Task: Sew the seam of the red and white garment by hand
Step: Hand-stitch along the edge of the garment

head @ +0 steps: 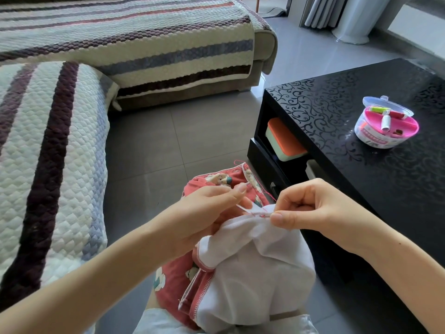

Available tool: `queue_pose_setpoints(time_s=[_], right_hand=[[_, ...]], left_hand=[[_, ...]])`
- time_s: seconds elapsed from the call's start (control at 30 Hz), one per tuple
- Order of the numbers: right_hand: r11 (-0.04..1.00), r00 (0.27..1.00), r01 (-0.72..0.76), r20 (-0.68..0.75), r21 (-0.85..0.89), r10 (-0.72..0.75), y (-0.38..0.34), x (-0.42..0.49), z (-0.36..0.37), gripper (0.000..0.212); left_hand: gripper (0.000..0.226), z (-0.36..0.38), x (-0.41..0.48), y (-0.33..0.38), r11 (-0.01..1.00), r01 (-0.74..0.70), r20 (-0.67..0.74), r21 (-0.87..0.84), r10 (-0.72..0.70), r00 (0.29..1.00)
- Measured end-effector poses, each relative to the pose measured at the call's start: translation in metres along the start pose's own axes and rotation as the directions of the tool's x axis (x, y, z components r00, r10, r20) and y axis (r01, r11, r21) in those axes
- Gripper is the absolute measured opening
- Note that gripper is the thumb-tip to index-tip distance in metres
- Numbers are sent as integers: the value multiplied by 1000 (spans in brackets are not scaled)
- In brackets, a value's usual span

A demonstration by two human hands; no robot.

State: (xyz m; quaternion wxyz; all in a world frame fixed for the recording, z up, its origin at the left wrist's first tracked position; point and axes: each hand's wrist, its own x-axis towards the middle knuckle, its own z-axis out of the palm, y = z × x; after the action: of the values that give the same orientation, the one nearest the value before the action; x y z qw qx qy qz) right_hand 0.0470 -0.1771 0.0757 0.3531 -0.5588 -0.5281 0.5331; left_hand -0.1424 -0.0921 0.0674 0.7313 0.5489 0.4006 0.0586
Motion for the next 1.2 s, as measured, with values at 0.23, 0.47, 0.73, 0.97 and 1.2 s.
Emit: queue_pose_setpoints(time_s=[0.23, 0.47, 0.73, 0.97, 1.2], right_hand=[[1000, 1000, -5, -2, 31, 5, 0, 4, -2, 13], [988, 999, 14, -48, -157, -22, 5, 4, -6, 19], [784, 901, 263, -148, -562, -408, -5, -14, 8, 10], [750, 902, 230, -153, -620, -403, -2, -10, 16, 12], [758, 906, 221, -160, -614, -393, -2, -6, 19, 13]], left_hand=[[18, -6, 0, 4, 978, 49, 14, 205, -53, 998], [11, -9, 2, 3, 993, -25, -2, 111, 25, 1000], [10, -6, 1, 2, 992, -91, -81, 89, 98, 992], [11, -5, 0, 3, 993, -92, -119, 73, 100, 988], [18, -5, -4, 1, 992, -111, -118, 58, 117, 986]])
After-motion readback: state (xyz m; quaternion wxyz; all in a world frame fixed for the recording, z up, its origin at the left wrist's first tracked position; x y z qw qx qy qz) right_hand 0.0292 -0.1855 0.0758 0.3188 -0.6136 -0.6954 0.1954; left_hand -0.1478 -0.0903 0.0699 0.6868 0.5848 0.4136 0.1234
